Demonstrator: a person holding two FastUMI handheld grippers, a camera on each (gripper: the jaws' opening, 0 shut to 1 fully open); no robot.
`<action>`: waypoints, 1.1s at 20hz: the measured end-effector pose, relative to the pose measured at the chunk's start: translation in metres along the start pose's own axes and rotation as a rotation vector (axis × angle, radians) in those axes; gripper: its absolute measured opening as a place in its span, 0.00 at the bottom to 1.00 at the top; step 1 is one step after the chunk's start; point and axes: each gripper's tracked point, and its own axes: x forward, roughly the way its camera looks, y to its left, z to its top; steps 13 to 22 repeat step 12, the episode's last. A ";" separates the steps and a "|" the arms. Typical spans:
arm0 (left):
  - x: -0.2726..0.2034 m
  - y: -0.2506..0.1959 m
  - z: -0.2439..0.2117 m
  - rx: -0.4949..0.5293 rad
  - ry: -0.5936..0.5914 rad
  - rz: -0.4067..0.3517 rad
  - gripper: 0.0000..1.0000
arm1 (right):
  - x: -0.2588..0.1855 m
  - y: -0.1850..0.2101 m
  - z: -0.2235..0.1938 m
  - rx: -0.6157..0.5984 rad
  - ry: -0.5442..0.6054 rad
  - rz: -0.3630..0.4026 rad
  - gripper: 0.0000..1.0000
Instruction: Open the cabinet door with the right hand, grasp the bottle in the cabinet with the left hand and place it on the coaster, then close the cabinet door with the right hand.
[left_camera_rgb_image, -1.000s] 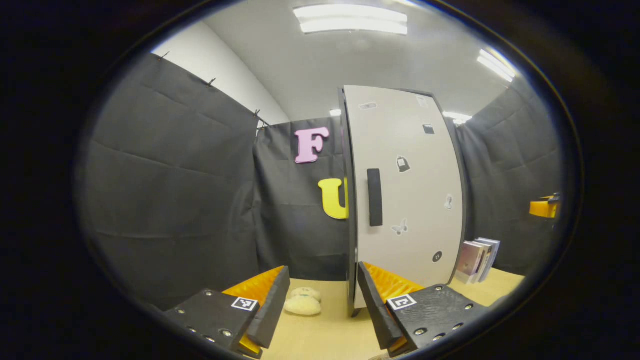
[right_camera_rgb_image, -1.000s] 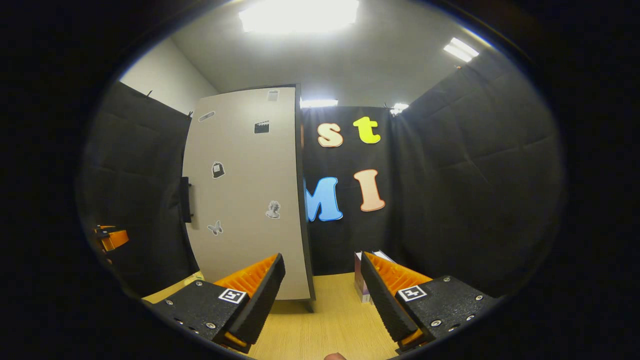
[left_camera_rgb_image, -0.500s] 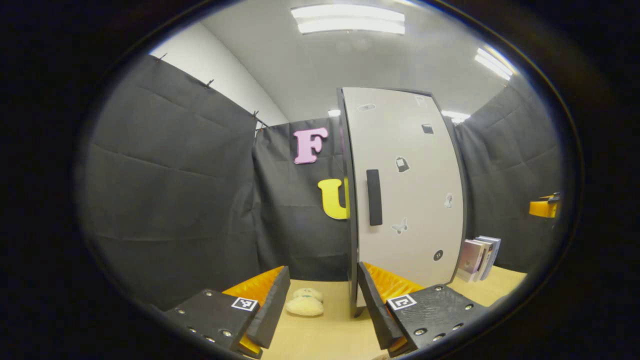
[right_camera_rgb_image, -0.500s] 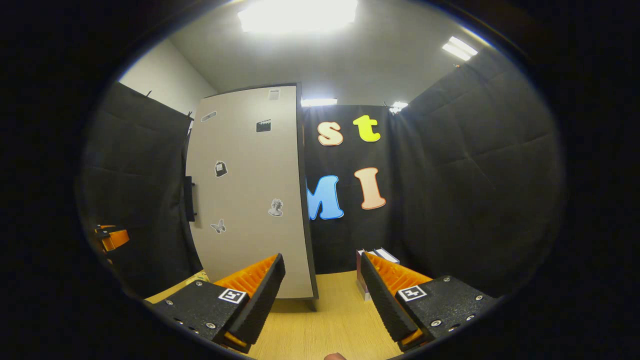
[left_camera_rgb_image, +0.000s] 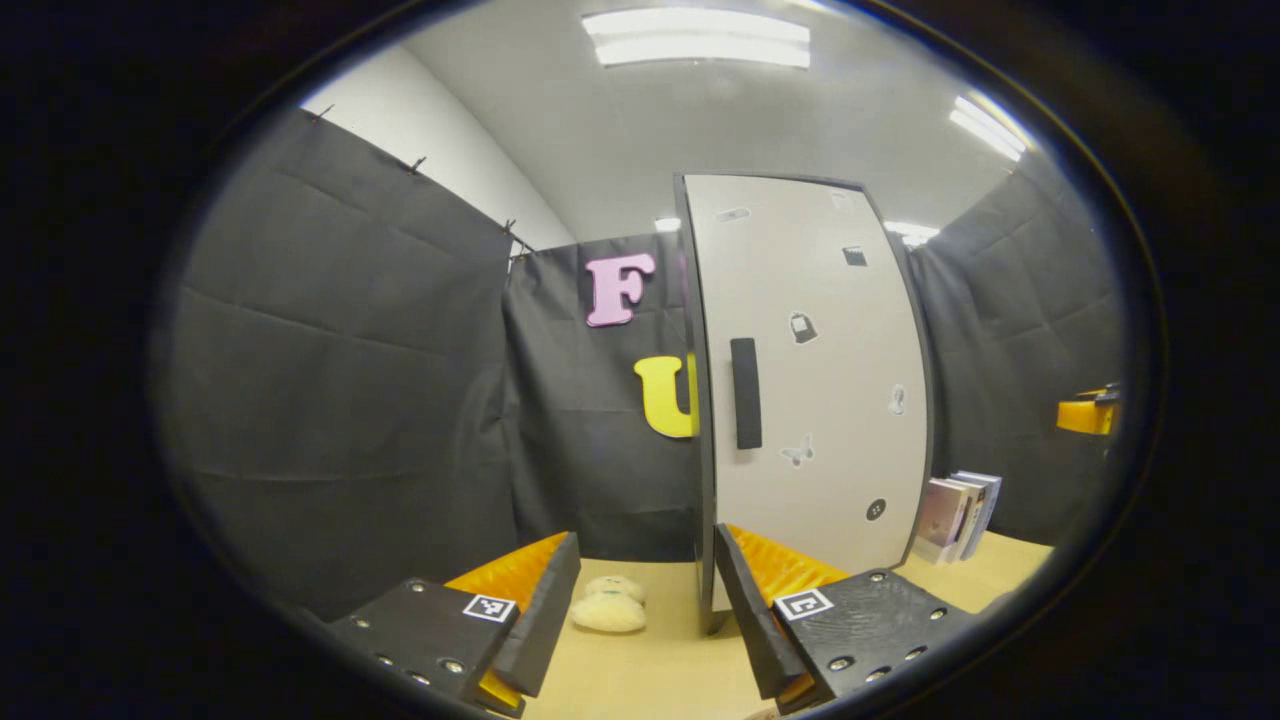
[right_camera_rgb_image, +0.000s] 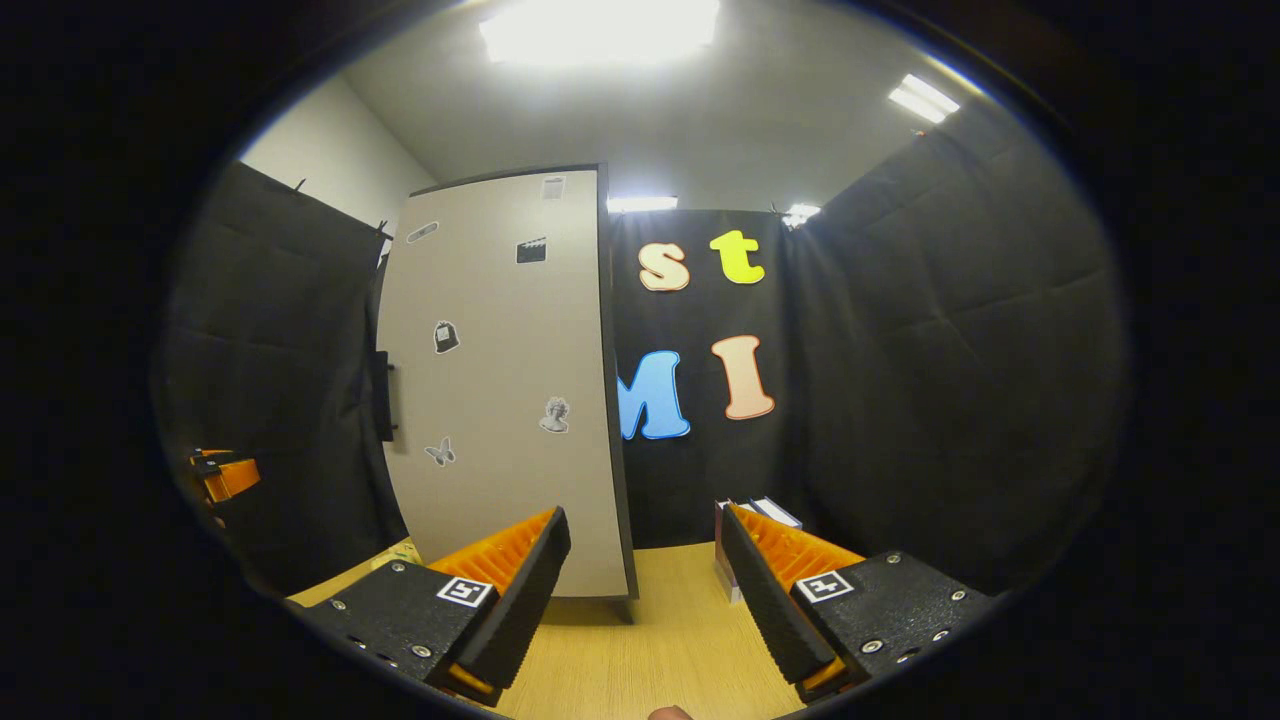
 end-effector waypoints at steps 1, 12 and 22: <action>0.001 0.000 0.000 0.005 -0.001 0.000 0.78 | 0.001 0.000 0.000 0.001 0.000 0.000 0.94; 0.005 0.001 -0.003 -0.005 -0.002 -0.008 0.78 | 0.002 0.005 0.001 -0.005 -0.002 -0.002 0.94; 0.005 0.001 -0.003 -0.005 -0.002 -0.008 0.78 | 0.002 0.005 0.001 -0.005 -0.002 -0.002 0.94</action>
